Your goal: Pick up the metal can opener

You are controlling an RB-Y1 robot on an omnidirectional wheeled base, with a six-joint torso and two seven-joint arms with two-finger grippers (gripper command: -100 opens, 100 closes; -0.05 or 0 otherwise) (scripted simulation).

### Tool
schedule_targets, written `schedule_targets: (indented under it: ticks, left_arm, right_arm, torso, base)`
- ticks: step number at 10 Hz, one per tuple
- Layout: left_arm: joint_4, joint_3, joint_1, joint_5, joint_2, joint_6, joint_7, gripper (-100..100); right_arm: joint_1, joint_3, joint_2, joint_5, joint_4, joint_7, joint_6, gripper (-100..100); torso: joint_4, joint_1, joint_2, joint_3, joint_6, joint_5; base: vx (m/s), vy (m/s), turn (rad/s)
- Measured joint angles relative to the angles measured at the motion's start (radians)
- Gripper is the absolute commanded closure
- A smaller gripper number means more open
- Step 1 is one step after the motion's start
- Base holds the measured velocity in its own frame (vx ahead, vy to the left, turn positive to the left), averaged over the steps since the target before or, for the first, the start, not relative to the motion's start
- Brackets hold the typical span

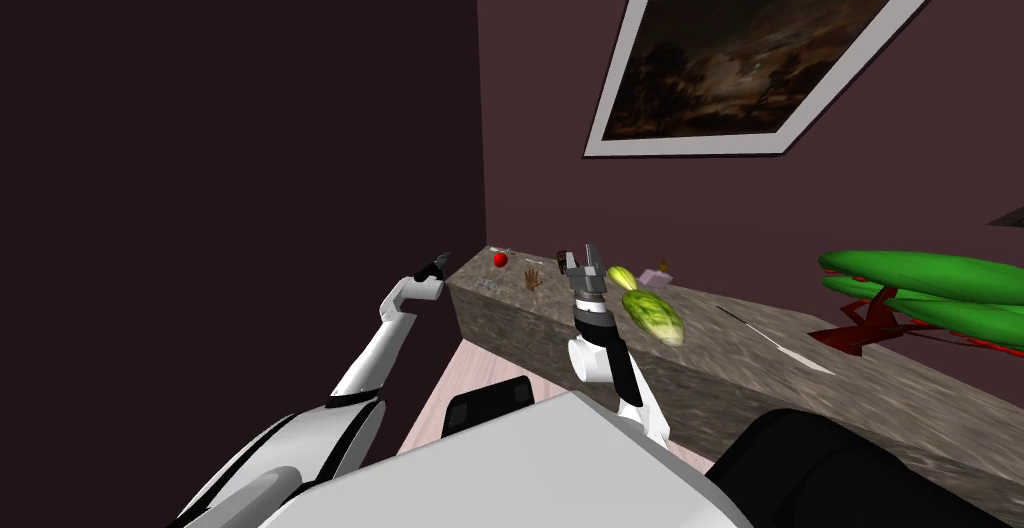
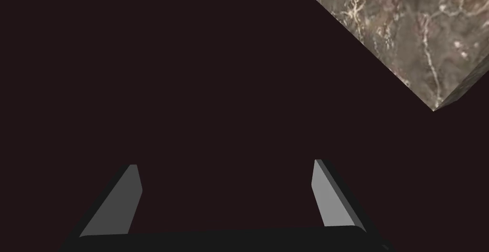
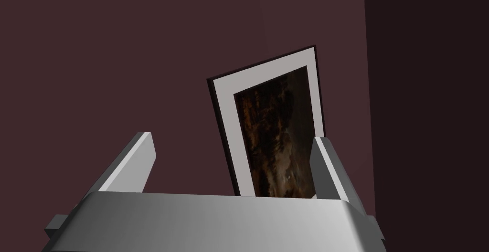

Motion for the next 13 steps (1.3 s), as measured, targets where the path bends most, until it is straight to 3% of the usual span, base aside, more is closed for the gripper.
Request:
schedule_targets:
  ticks: [4, 9, 13]
  left_arm:
    - [0.051, -0.004, -0.046, 0.021, 0.007, 0.097, -0.018, -100]
    - [0.189, -0.009, -0.153, 0.053, 0.010, 0.234, -0.046, -100]
    - [0.278, -0.011, -0.201, 0.075, 0.015, 0.306, -0.063, -100]
  right_arm:
    - [0.000, 0.000, 0.000, 0.000, 0.000, 0.000, 0.000, 0]
    - [0.000, 0.000, 0.000, 0.000, 0.000, 0.000, 0.000, 0]
    - [0.000, 0.000, 0.000, 0.000, 0.000, 0.000, 0.000, 0]
  torso:
    - [0.000, -0.001, 0.000, 0.000, 0.000, 0.000]
    - [0.000, -0.002, 0.001, 0.001, 0.000, 0.000]
    - [0.000, -0.001, 0.001, 0.000, -0.001, 0.000]
  base:
    - [-0.001, -0.042, -0.044]
    - [-0.005, -0.049, -0.058]
    - [-0.002, -0.041, -0.051]
